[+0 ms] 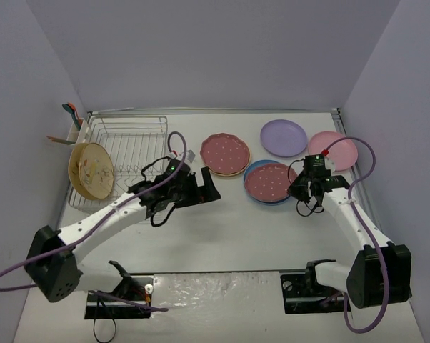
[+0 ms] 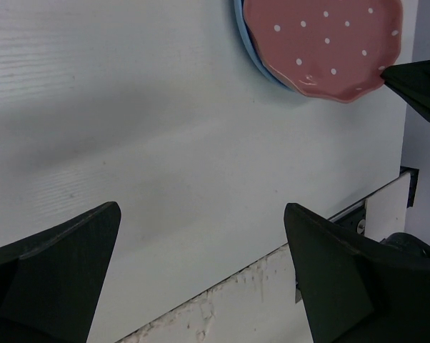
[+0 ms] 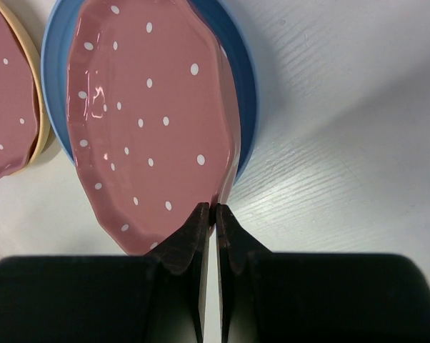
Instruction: Load the plates into the dish rack
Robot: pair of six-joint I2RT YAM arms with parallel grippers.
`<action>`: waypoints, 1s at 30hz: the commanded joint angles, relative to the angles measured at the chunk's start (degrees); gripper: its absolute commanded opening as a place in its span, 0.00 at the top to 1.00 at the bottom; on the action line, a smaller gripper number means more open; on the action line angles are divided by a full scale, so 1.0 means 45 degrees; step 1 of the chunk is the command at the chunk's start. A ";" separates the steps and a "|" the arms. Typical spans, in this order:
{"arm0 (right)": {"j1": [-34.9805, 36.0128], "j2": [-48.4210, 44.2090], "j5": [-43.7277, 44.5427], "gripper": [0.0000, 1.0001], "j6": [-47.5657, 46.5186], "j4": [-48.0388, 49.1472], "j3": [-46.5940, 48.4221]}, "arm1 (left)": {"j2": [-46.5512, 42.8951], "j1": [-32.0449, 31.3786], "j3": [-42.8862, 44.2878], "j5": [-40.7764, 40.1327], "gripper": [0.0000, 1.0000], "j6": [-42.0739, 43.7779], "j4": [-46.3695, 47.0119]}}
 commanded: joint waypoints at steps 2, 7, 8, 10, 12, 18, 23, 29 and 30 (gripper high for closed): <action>0.0083 -0.0549 -0.0462 1.00 0.0430 0.0400 -0.0122 | 0.2478 -0.0906 0.1580 -0.0214 0.03 -0.1748 0.2388; 0.0103 -0.0728 -0.0580 1.00 0.0516 0.0408 -0.0232 | 0.4920 -0.1021 0.2928 0.0422 0.07 -0.2918 0.2986; 0.0102 -0.0729 -0.0605 1.00 0.0536 0.0408 -0.0233 | 0.5177 -0.1023 0.3060 0.0501 0.07 -0.3148 0.3125; 0.0091 -0.0744 -0.0812 1.00 0.0613 0.0416 -0.0252 | 0.5907 -0.1083 0.3427 0.0689 0.08 -0.3657 0.3538; 0.0103 -0.0768 -0.0935 1.00 0.0658 0.0428 -0.0256 | 0.6228 -0.1123 0.3702 0.0576 0.09 -0.3807 0.3608; 0.0103 -0.0784 -0.1523 1.00 0.0751 0.0412 -0.0371 | 0.7382 -0.1200 0.4491 0.0597 0.09 -0.4936 0.4469; 0.0108 -0.0792 -0.1937 1.00 0.0821 0.0482 -0.0630 | 0.8272 -0.1329 0.4863 0.0938 0.10 -0.5574 0.4892; 0.0123 -0.0817 -0.2496 1.00 0.0894 0.0602 -0.0857 | 0.8654 -0.1412 0.4756 0.1357 0.14 -0.6226 0.5447; 0.0123 -0.0808 -0.2618 1.00 0.0903 0.0621 -0.0857 | 0.8710 -0.1412 0.4765 0.1404 0.15 -0.6264 0.5467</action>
